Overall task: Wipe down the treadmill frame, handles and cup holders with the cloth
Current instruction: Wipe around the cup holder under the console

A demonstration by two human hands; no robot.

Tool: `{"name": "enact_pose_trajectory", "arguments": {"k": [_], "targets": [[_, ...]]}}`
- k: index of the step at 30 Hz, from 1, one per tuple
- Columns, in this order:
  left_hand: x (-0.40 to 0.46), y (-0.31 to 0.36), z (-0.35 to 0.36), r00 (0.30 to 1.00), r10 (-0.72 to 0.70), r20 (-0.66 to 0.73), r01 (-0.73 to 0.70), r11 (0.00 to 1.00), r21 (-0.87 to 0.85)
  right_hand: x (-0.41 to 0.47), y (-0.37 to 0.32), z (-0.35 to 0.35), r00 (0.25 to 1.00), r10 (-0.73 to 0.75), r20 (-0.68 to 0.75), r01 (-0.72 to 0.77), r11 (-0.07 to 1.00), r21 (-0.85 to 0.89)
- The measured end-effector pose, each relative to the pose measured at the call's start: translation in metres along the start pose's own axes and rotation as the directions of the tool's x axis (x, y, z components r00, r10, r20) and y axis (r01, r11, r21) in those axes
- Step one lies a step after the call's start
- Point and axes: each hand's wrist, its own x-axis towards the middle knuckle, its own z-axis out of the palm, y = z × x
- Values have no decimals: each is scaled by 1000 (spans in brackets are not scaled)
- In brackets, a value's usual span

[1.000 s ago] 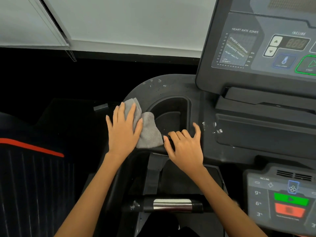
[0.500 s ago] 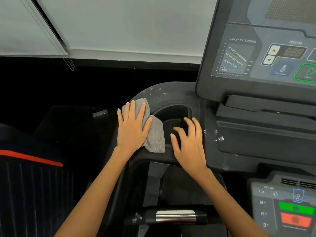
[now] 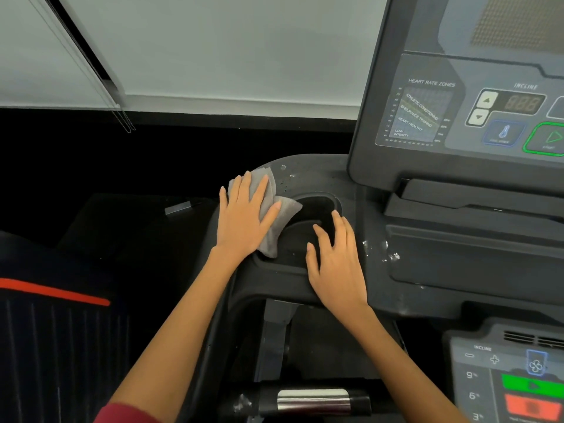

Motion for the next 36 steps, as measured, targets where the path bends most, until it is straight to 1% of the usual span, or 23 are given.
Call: {"name": "enact_pose_trajectory", "arguments": {"k": [3, 6, 8, 10, 13, 17, 21, 23, 29, 33, 36], "targets": [[-30, -10, -3, 1000, 10, -1, -10, 999, 38, 0, -1, -1, 1000, -5, -3, 5, 1000, -17], [-55, -13, -6, 999, 0, -36, 1, 1000, 5, 0, -1, -1, 1000, -6, -2, 6, 1000, -27], [-54, -11, -3, 998, -20, -67, 21, 1000, 4, 0, -1, -1, 1000, -8, -5, 7, 999, -34], [-41, -9, 1, 995, -31, -97, 36, 998, 55, 0, -1, -1, 1000, -7, -6, 7, 999, -42], [-11, -9, 5, 994, -41, -99, 51, 993, 103, -1, -3, -1, 1000, -8, 0, 8, 998, -62], [29, -6, 11, 997, 17, -80, -8, 993, 114, 0, -3, -2, 1000, -10, -3, 10, 996, -90], [58, 2, 15, 997, 20, -77, -10, 991, 133, 0, -3, -1, 1000, 3, 2, -3, 996, -93], [68, 8, 17, 997, 32, -67, -24, 994, 109, 1, -3, -1, 1000, 8, 5, -8, 996, -92], [87, 26, 24, 985, 132, -111, -136, 990, -32, 1, -3, 1, 1000, 24, -4, -24, 998, -50], [85, 18, 21, 959, 271, -86, -276, 960, -49, 1, -2, 1, 1000, 26, -7, -27, 999, -43], [82, 8, 16, 919, 389, -63, -394, 911, -125, 1, -2, 1, 1000, 28, -4, -28, 999, -29]]}}
